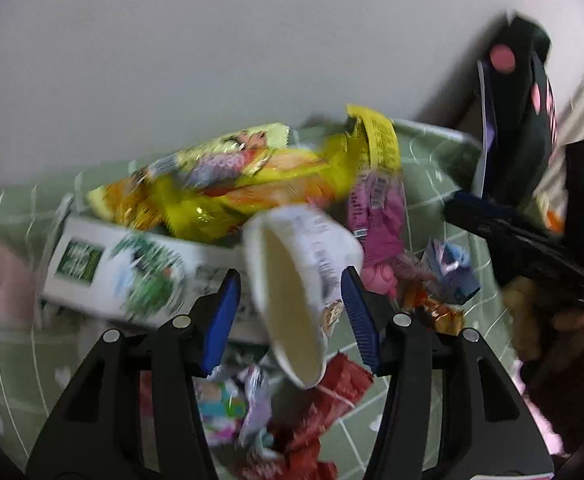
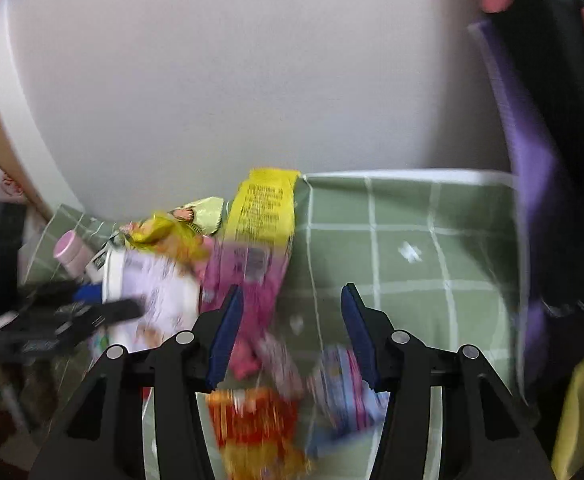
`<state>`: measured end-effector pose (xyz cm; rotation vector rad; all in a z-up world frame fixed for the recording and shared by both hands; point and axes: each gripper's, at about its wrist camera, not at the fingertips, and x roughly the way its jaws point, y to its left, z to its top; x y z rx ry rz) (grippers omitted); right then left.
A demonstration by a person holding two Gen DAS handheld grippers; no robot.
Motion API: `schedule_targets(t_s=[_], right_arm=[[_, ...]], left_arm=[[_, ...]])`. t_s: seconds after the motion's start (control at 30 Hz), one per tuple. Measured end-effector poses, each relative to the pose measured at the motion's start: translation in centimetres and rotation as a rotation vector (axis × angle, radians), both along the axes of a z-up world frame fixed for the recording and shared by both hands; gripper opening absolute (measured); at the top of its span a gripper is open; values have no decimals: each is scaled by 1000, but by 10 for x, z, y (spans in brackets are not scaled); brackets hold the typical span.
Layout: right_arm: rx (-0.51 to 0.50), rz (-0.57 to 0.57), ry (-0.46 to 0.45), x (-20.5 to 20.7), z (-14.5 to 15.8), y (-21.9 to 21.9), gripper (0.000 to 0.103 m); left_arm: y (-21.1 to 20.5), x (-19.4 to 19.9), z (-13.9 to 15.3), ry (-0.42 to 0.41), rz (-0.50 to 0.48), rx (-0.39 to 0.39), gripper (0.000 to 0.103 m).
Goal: Collect trash
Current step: 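Grasp the white yogurt cup with the left gripper while the right grasps the yellow-pink wrapper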
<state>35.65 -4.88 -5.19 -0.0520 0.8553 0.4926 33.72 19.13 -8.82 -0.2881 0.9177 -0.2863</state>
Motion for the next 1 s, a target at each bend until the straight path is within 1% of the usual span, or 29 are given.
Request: schedule_targets(t_s=[0.1, 0.17, 0.27, 0.3, 0.33, 0.37, 0.4, 0.47, 0.53, 0.6, 0.7, 0.77, 0.8, 0.83, 0.9, 0.97, 1.0], right_arm=[[4, 27, 7, 18, -5, 17, 48], [1, 34, -4, 31, -7, 28, 48], [-13, 64, 21, 45, -15, 42, 47], [-22, 70, 26, 46, -17, 45, 34], [-24, 85, 43, 46, -18, 47, 25], [-26, 94, 66, 49, -23, 48, 21], [-19, 100, 85, 49, -24, 47, 14], [0, 114, 92, 42, -22, 41, 10], [2, 108, 81, 33, -16, 34, 9], [13, 83, 69, 22, -8, 22, 7], [23, 38, 45, 0, 5, 3, 6], [18, 14, 32, -16, 13, -11, 6], [14, -3, 24, -24, 17, -18, 6], [11, -13, 22, -30, 19, -21, 6], [8, -39, 17, -45, 23, -32, 6], [5, -58, 18, -58, 27, -49, 6], [0, -68, 19, -65, 27, -54, 6]], left_arm=[[17, -15, 10, -22, 76, -15, 50], [27, -23, 14, -37, 104, -25, 50], [37, -33, 19, -31, 126, -75, 50], [35, -33, 18, -21, 126, -84, 50], [36, -32, 18, -15, 130, -83, 50], [35, -34, 18, -7, 136, -78, 50], [34, -35, 18, -2, 136, -80, 51], [26, -34, 16, 14, 120, -93, 52], [19, -33, 15, 19, 98, -86, 52], [9, -30, 14, 16, 86, -66, 52], [0, -24, 17, -1, 96, -52, 52], [-5, -15, 16, 7, 98, -39, 52], [-7, -11, 14, 25, 96, -28, 49], [-9, -7, 13, 39, 96, -23, 43], [-13, -1, 11, 56, 98, -16, 38], [-16, 2, 10, 67, 91, -15, 26], [-19, 3, 10, 69, 89, -14, 25]])
